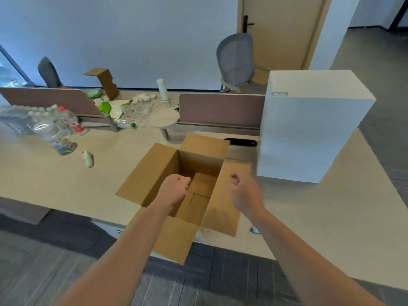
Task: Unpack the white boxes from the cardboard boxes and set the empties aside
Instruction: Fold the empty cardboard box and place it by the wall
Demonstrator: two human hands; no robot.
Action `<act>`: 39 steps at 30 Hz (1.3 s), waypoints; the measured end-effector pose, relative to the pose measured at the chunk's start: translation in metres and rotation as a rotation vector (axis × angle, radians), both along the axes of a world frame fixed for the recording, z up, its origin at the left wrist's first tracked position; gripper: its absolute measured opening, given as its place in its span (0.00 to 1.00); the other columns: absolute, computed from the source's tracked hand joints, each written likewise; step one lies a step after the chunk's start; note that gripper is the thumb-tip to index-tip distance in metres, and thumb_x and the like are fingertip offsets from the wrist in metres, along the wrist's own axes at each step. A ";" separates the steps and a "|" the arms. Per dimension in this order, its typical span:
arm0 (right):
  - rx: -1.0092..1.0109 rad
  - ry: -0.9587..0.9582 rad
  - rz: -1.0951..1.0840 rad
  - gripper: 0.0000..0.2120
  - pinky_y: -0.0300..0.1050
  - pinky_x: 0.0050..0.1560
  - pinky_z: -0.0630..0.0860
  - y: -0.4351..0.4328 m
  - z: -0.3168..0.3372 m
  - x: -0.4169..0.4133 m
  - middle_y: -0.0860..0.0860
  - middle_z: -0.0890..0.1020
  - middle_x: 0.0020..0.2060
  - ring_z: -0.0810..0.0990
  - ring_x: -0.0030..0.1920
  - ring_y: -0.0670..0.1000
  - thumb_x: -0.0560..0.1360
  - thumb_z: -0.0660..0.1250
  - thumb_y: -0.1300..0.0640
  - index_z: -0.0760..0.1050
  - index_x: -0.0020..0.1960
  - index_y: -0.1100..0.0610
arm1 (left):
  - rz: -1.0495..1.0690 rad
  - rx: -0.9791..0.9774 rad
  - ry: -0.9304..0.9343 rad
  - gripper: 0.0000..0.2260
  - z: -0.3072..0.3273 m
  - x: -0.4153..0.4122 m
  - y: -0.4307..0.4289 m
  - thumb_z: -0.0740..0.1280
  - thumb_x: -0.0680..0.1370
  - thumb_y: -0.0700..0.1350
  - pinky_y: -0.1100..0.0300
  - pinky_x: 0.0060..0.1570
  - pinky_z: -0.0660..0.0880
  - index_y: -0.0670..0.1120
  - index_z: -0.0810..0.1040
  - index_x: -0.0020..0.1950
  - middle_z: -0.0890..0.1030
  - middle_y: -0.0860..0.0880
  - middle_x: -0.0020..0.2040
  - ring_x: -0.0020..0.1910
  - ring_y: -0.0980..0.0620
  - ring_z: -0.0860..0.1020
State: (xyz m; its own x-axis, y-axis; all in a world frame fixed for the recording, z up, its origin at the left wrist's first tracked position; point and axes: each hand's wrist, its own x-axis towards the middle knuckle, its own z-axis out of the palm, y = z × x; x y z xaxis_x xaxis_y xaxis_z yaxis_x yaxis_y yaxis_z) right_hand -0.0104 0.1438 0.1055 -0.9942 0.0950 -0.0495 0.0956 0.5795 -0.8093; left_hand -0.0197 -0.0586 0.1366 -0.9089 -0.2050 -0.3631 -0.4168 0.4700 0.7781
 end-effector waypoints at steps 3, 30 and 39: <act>-0.011 -0.033 0.059 0.07 0.32 0.45 0.70 -0.039 -0.013 0.013 0.47 0.76 0.50 0.76 0.47 0.45 0.83 0.60 0.56 0.73 0.59 0.51 | 0.038 -0.033 -0.020 0.12 -0.012 0.015 -0.041 0.61 0.82 0.48 0.52 0.48 0.76 0.48 0.73 0.39 0.76 0.44 0.41 0.41 0.48 0.76; 0.203 -0.310 -0.090 0.09 0.40 0.48 0.70 -0.178 -0.033 0.035 0.47 0.77 0.50 0.74 0.45 0.44 0.83 0.59 0.47 0.72 0.58 0.50 | 0.028 0.206 -0.061 0.09 -0.055 0.007 -0.216 0.61 0.80 0.46 0.45 0.56 0.78 0.44 0.69 0.56 0.79 0.45 0.47 0.47 0.45 0.82; 0.239 -0.231 -0.131 0.11 0.33 0.37 0.64 -0.147 -0.011 0.002 0.48 0.77 0.48 0.72 0.43 0.43 0.83 0.59 0.48 0.74 0.59 0.53 | 0.041 0.276 0.009 0.23 -0.036 -0.024 -0.178 0.63 0.78 0.48 0.56 0.40 0.68 0.45 0.65 0.71 0.76 0.43 0.59 0.49 0.49 0.75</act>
State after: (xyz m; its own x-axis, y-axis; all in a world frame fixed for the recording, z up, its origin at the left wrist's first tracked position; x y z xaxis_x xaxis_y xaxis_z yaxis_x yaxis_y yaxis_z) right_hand -0.0080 -0.0036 0.0943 -0.9380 0.2566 -0.2331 0.3464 0.7206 -0.6006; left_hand -0.0435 -0.2364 0.1004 -0.9052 -0.1362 -0.4025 -0.4239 0.2229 0.8779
